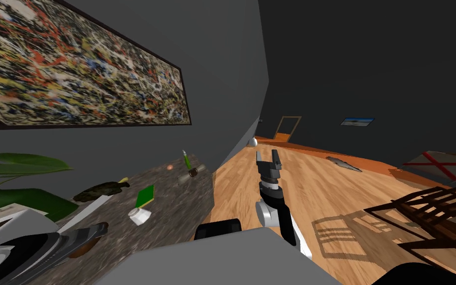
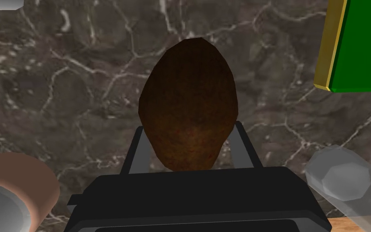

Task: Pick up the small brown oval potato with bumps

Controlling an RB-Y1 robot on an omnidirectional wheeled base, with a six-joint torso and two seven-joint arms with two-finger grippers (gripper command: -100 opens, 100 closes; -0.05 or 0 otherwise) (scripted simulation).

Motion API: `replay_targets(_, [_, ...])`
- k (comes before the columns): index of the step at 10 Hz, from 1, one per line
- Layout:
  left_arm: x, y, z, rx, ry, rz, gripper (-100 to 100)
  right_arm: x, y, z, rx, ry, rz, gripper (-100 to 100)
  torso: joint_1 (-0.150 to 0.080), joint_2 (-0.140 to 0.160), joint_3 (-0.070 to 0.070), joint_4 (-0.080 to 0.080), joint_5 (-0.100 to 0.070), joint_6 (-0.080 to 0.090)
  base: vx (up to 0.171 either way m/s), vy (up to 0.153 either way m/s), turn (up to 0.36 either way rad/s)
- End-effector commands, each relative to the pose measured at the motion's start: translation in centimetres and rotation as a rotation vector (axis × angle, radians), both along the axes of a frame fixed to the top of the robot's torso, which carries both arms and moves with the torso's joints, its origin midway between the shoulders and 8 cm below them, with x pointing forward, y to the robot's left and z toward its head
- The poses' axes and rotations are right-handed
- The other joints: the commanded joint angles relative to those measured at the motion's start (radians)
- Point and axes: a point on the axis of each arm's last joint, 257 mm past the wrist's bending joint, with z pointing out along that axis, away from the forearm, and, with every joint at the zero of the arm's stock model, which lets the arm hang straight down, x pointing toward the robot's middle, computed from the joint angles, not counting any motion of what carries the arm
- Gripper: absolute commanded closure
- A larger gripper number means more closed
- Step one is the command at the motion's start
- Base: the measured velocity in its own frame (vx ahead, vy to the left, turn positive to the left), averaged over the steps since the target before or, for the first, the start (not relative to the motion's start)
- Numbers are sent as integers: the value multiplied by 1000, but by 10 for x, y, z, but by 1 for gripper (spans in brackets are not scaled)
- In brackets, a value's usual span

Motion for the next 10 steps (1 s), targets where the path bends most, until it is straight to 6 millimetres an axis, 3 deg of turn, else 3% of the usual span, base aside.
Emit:
replay_targets(1, [0,0,0,0,0,0,100,0,0,0,0,0,0,0,0,0,0,0,0,0,0,0,0])
replay_targets(4, [1,0,0,-1,-2,-1,100,0,0,0,0,0,0,0,0,0,0,0,0,-1,0,0,0])
replay_targets(5, [1,0,0,-1,-2,-1,0,0,0,0,0,0,0,0,0,0,0,0,0,-1,0,0,0])
replay_targets(6, [9,-5,8,-3,-1,-15,100,0,0,0,0,0,0,0,0,0,0,0,0,-1,-2,8,183])
replay_targets(9, [16,-8,13,-5,0,-27,100,0,0,0,0,0,0,0,0,1,0,0,0,-1,-3,7,86])
replay_targets(10, [17,-8,14,-4,1,-28,0,0,0,0,0,0,0,0,0,0,0,0,0,-1,0,0,0])
